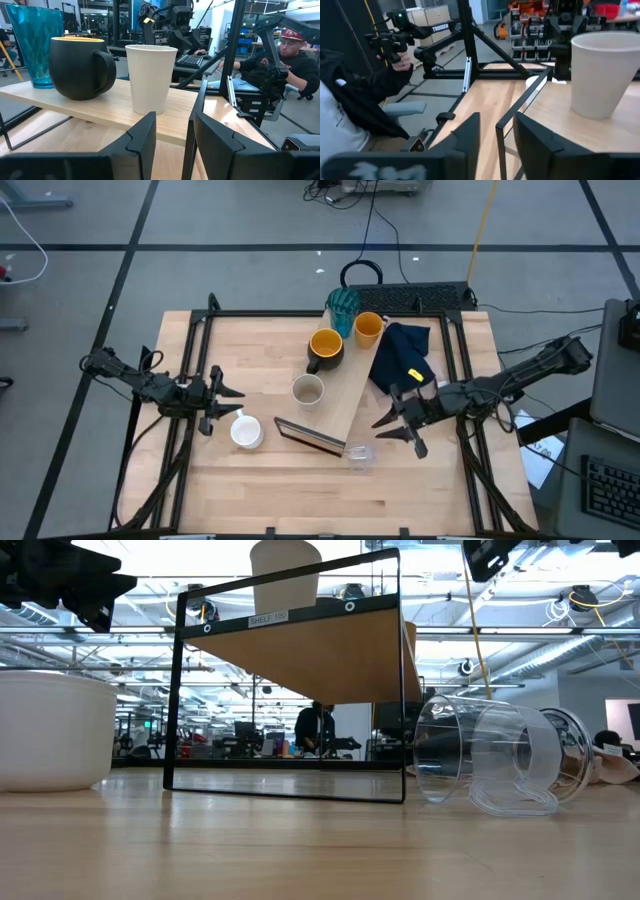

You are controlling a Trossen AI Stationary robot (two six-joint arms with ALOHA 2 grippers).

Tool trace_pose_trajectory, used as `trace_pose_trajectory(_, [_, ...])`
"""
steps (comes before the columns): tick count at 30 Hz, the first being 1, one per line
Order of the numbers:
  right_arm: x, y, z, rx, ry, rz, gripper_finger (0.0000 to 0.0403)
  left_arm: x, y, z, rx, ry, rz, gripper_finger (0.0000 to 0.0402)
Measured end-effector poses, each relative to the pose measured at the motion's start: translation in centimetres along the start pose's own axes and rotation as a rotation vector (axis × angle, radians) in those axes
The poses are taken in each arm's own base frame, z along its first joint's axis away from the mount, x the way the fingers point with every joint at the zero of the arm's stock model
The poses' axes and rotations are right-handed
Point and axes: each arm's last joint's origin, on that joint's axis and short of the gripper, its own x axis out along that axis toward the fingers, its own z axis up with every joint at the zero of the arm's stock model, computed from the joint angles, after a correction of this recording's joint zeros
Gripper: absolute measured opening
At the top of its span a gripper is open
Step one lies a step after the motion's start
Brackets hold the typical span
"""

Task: Stack small to large cups/mugs on shelf
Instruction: Put the transparent mug on the shelf

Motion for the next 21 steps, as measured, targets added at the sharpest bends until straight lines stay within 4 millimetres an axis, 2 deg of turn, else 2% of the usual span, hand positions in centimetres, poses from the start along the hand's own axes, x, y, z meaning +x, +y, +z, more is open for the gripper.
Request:
trace_pose_trajectory(6, [1.0, 0.3, -0.8, 0.075, 0.037, 0.034, 0.0189, 0.0, 0.0, 0.0, -0.004, 0.001, 0.000, 0.0134])
trace_pose_trajectory(10, [1.4, 1.2, -1.0, 0.080, 0.030, 0.079, 0.0219, 0.0, 0.0, 0.0, -0.005, 0.002, 0.000, 0.0134])
trace_pose_trajectory(17, [1.1, 3.5, -0.1, 0.146, -0.068, 0.251, 0.0215, 0.0, 0.0, 0.0, -0.015, 0.001, 0.000, 0.0134])
trace_pose_trajectory(21, [0.9, 5.0, 1.5, 0.121, -0.102, 0.300, 0.0205, 0.0, 0.0, 0.0, -0.015, 0.001, 0.000, 0.0134])
